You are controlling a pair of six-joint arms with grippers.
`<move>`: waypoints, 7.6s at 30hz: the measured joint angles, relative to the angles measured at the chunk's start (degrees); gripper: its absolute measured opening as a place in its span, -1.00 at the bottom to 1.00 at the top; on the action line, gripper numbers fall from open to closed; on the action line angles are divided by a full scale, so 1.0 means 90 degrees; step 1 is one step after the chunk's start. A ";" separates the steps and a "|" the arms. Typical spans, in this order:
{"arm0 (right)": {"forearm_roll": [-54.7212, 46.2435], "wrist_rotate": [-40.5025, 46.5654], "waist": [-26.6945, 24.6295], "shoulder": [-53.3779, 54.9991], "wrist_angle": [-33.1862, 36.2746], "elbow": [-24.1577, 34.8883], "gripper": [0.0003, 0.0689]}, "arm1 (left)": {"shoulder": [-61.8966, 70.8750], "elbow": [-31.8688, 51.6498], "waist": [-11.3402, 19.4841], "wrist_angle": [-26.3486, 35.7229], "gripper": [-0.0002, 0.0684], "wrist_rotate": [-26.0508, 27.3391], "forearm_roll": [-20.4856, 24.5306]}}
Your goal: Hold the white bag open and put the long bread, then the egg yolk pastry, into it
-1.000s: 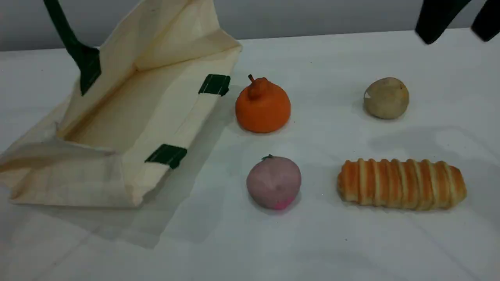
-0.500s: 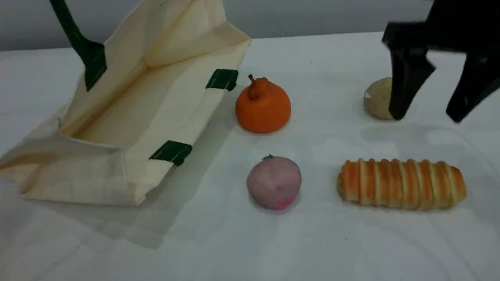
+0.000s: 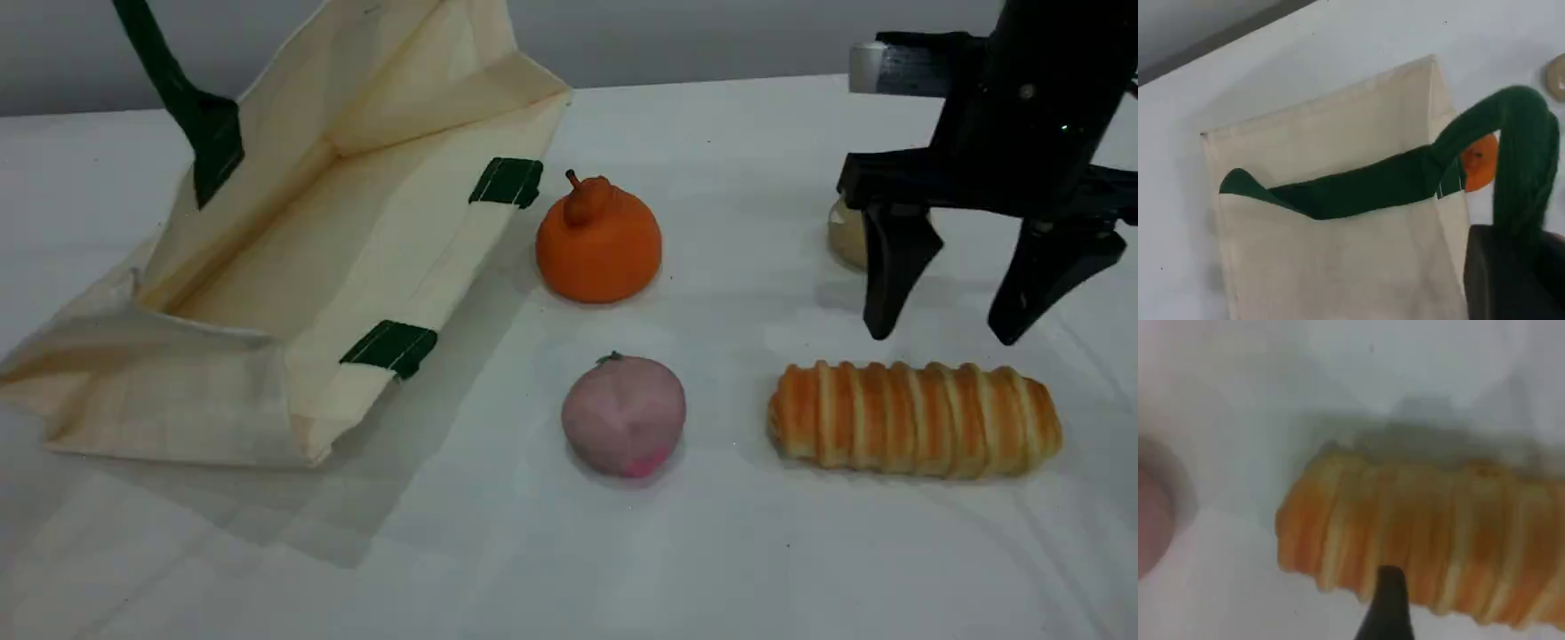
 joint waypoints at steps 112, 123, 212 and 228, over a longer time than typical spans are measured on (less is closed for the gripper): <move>0.0338 -0.2830 0.3568 -0.1076 -0.7759 0.1849 -0.73 | 0.0007 -0.0388 -0.0517 -0.0004 -0.75 0.0157 0.0001; 0.0329 -0.2789 0.3568 -0.0166 -0.7473 0.0752 -0.73 | 0.0007 -0.0388 -0.0517 -0.0004 -0.75 0.0157 0.0001; 0.0173 -0.1948 -0.0298 0.0426 -0.4205 -0.0419 0.64 | 0.0007 -0.0388 -0.0881 -0.0001 -0.75 0.0783 -0.0167; 0.0171 -0.1948 -0.0651 0.0928 -0.3536 -0.0684 0.64 | 0.0007 -0.0388 -0.0881 -0.0001 -0.75 0.0796 -0.0161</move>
